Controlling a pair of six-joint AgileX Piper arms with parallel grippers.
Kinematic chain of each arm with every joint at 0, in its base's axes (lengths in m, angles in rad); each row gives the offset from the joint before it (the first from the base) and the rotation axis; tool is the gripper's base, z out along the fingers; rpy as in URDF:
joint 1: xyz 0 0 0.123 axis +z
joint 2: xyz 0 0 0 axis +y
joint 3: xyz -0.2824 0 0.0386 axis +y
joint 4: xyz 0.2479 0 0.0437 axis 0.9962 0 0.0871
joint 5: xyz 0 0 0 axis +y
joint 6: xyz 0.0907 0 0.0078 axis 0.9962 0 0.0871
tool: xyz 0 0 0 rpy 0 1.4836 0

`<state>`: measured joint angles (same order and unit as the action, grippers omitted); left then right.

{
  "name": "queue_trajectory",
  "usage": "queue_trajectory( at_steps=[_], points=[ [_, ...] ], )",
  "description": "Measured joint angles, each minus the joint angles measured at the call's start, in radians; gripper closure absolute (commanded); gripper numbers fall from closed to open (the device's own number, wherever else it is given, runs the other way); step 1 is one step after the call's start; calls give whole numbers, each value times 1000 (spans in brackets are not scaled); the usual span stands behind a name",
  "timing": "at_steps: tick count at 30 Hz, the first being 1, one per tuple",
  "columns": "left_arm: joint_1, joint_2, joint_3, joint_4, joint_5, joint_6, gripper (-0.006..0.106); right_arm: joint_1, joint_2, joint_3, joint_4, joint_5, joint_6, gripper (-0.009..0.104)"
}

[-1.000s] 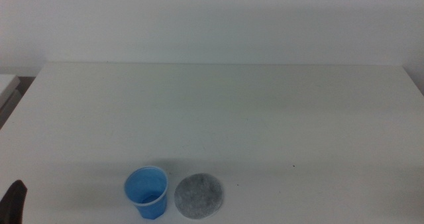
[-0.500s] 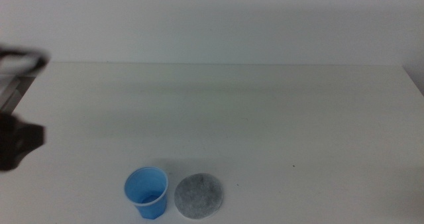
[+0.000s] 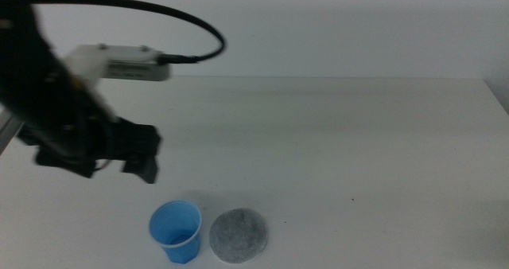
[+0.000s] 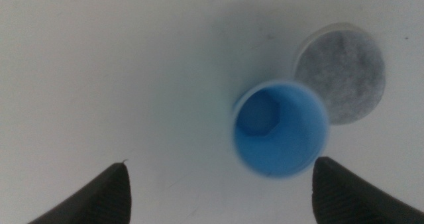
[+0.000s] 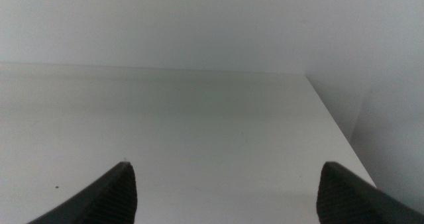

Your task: Place an empty cup on a cup mat.

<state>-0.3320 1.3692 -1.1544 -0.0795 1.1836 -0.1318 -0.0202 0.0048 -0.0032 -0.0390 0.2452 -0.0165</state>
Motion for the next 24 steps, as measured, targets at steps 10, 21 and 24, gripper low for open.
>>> queue_trajectory(
  at_steps=[10,21,24],
  points=[
    [-45,171,-12,2,-54,-25,7,0,0,0,0,0,0,2],
    [-45,279,0,-30,-64,-13,7,0,0,0,0,0,0,2],
    [-45,305,36,-30,-69,-2,7,0,0,0,0,0,0,2]
  ],
)
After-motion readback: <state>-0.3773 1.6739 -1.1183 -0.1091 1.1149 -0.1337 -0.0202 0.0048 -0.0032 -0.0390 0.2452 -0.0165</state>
